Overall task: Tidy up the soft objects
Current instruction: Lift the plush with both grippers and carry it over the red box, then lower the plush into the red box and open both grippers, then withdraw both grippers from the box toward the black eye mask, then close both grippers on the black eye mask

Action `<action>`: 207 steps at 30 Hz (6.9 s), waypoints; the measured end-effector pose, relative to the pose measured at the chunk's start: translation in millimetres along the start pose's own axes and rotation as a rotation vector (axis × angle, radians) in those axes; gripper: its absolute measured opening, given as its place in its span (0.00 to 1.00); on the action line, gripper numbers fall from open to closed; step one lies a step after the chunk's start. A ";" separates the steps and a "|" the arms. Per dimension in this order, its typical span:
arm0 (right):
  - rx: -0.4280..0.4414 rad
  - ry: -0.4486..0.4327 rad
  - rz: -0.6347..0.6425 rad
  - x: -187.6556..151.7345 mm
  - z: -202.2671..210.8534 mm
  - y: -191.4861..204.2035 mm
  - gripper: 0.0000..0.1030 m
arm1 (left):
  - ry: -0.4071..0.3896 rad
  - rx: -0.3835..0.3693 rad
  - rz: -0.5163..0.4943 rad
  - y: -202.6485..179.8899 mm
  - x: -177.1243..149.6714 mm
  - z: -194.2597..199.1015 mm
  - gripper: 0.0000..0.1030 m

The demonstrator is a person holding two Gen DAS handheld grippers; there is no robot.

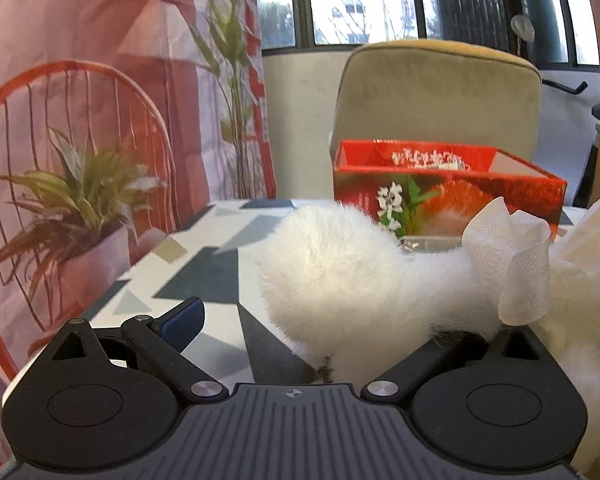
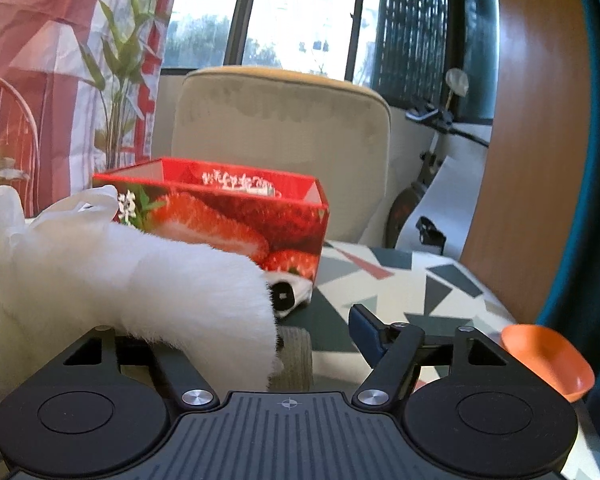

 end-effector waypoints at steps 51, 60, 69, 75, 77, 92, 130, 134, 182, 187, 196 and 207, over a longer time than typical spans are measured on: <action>0.071 -0.065 0.003 132.9 -84.5 -47.7 0.66 | -0.079 -0.041 -0.019 -26.5 132.9 -58.0 1.00; 0.024 -0.063 0.060 164.5 -139.2 -66.2 0.68 | -0.059 -0.038 -0.052 -57.7 165.2 -110.9 1.00; 0.009 -0.007 0.107 174.1 -205.6 -75.2 0.69 | 0.017 -0.055 -0.079 -75.6 169.1 -163.0 1.00; 0.082 0.026 0.096 174.1 -225.0 -68.2 0.54 | 0.060 -0.126 -0.026 -69.2 169.0 -179.5 0.85; 0.118 0.029 0.097 174.0 -228.7 -64.5 0.49 | 0.051 -0.143 -0.024 -69.6 169.6 -179.5 0.77; 0.237 0.090 -0.071 171.9 -249.8 -70.3 0.13 | 0.154 -0.393 -0.084 -107.8 165.6 -181.4 0.27; 0.445 0.434 -0.272 142.7 -309.0 -59.2 0.11 | 0.298 -0.450 -0.119 -130.9 147.6 -217.1 0.29; 0.541 0.370 -0.371 165.0 -307.0 -43.5 0.10 | 0.285 -0.431 -0.079 -121.5 152.8 -221.2 0.29; 0.320 0.132 -0.247 106.0 -70.8 -35.6 1.00 | 0.181 -0.299 -0.087 -46.1 71.3 -27.4 1.00; 0.326 0.166 -0.283 62.6 -48.8 -27.4 1.00 | 0.240 -0.313 -0.091 -44.0 32.3 -14.6 1.00; 0.321 0.220 -0.200 9.6 -17.8 -5.5 0.99 | 0.316 -0.384 -0.108 -47.4 -20.0 6.7 0.97; 0.345 0.344 -0.173 -39.7 -2.4 12.7 0.99 | 0.398 -0.449 -0.111 -56.0 -56.1 23.2 0.91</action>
Point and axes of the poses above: each gripper's, at about its wrist camera, not at the fingertips, and z roughly against the way its jaws point, y to its left, x to its top, the point moved 7 cm from there along -z, roughly the way its jaws point, and after that the axes turned 11 degrees about x, right-handed, at the moved point
